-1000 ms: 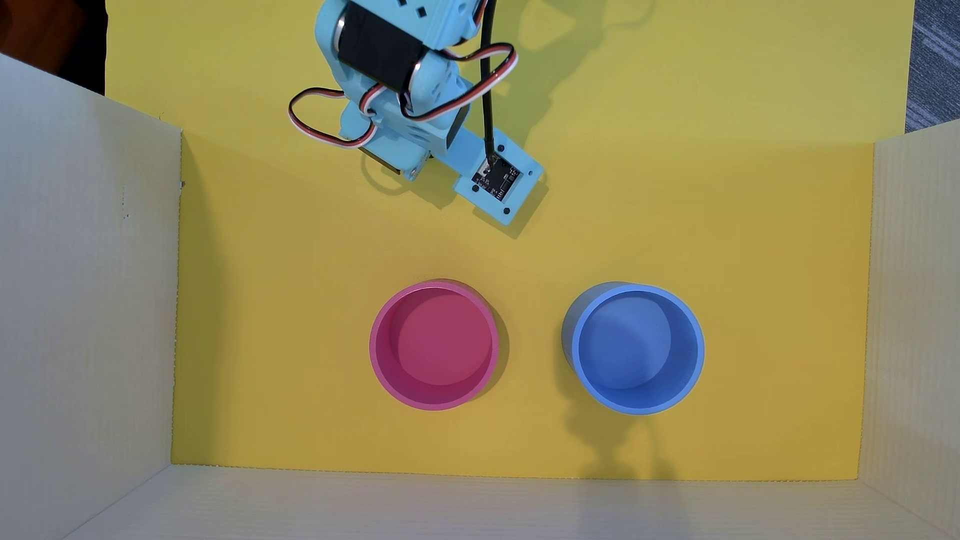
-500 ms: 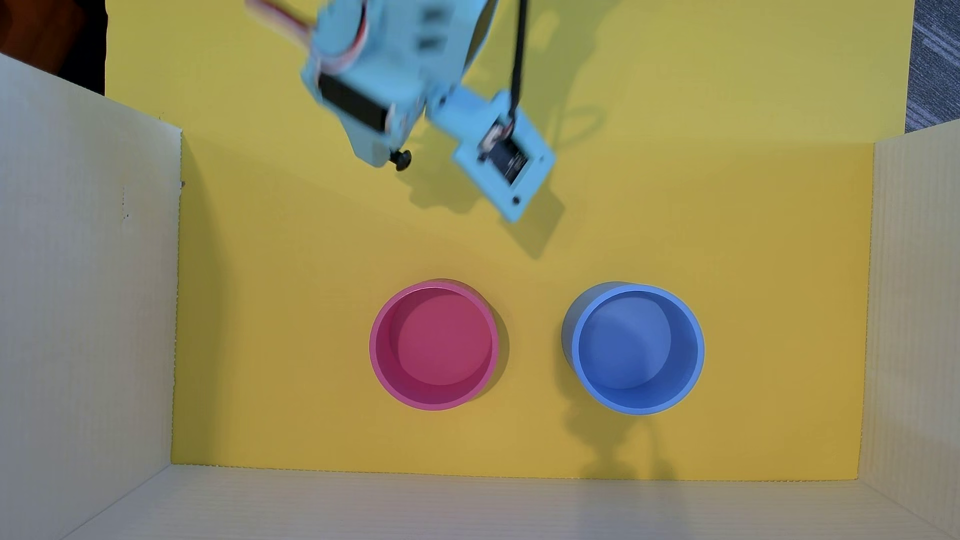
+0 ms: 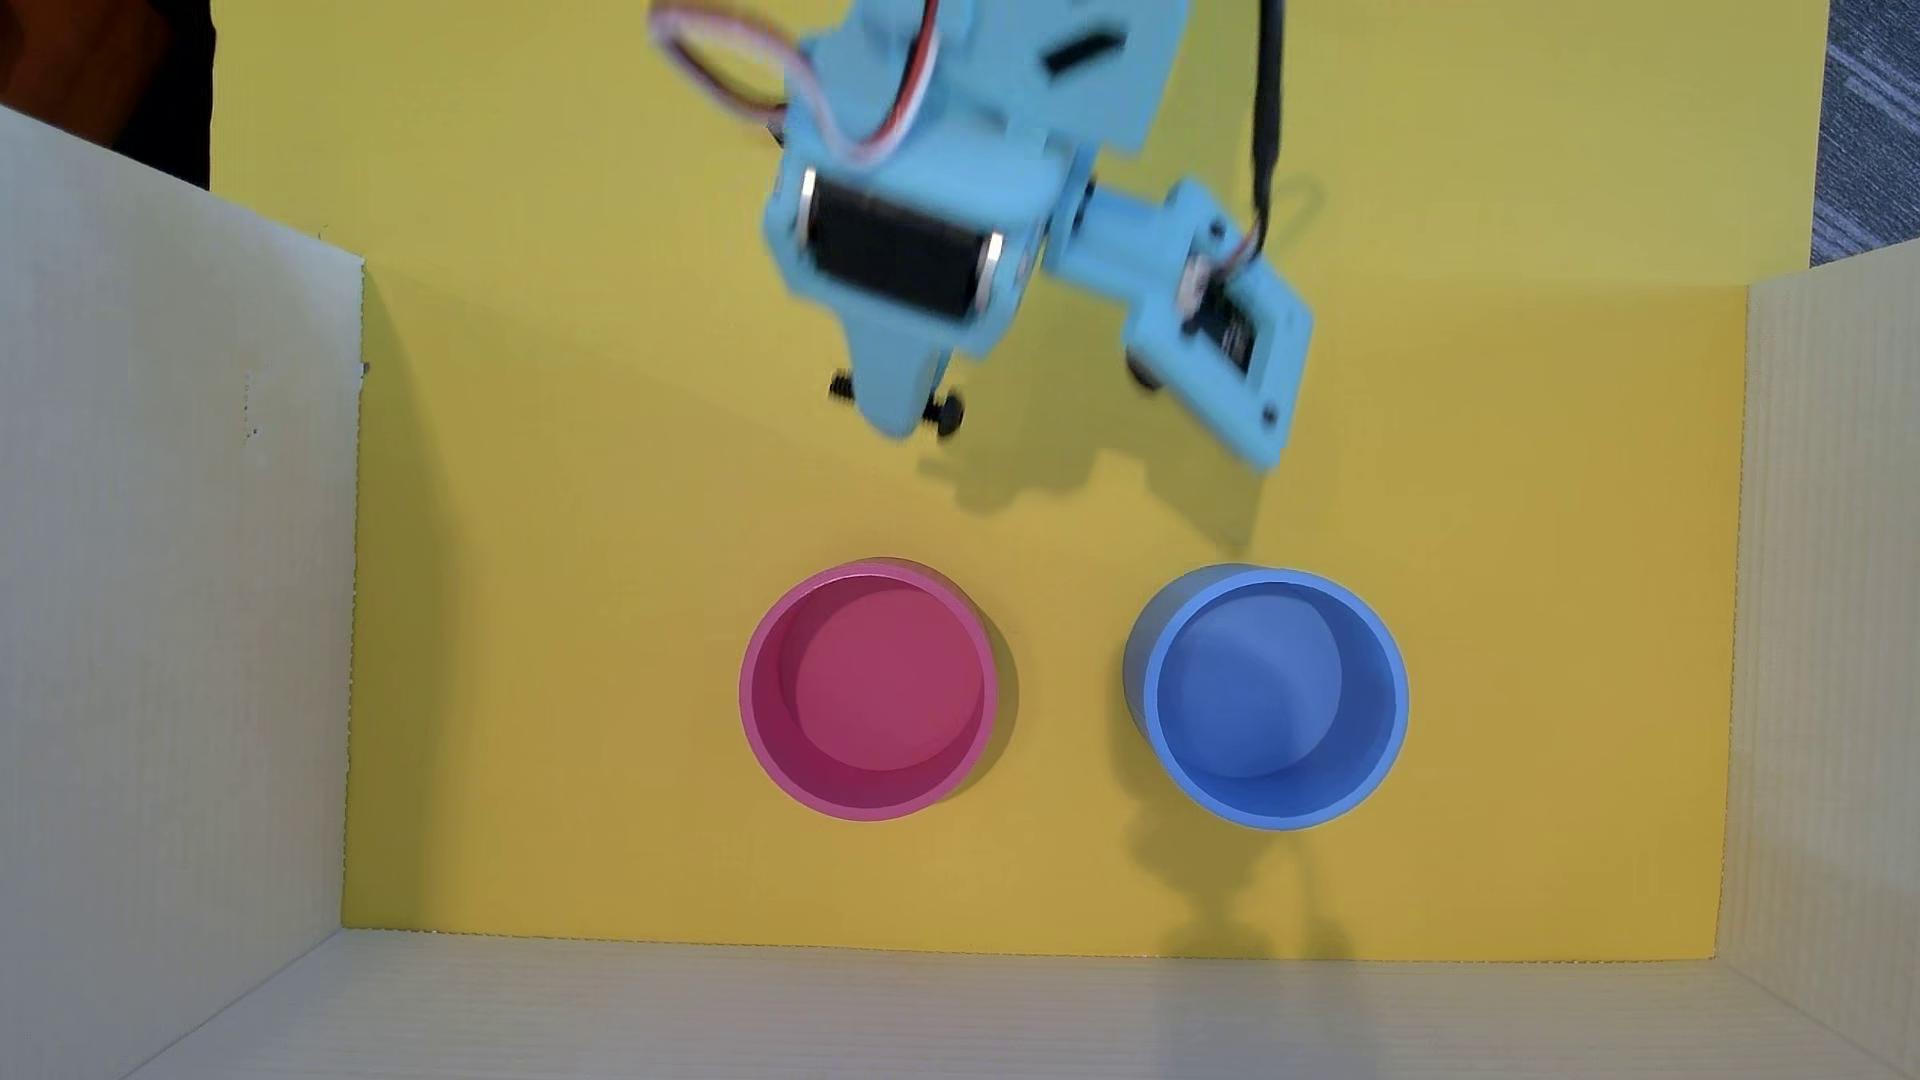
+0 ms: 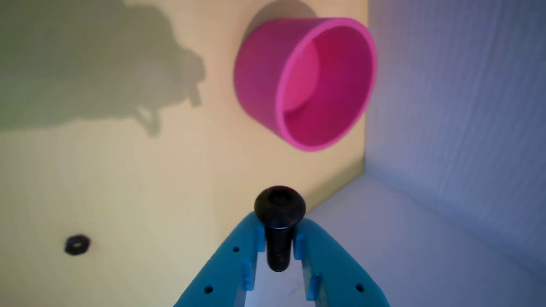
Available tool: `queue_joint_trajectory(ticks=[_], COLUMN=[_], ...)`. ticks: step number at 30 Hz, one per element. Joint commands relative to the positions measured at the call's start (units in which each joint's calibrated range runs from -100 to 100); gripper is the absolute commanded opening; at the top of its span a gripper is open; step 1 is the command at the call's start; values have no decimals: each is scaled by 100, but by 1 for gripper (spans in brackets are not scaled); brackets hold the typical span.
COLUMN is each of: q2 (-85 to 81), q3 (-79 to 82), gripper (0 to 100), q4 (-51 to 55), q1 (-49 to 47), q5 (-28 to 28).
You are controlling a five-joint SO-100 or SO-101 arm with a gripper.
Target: Pick up the bolt and place it in the pink box
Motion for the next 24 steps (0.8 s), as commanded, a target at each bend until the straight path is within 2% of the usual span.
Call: queue_joint_trajectory(ticks=[1, 9, 24], q2=[743, 2350, 4606], q3=[-989, -2391, -5485], gripper=[1, 1, 1], q4=[27, 79, 1220], q1=[-40, -48, -187], q5=[-24, -19, -24])
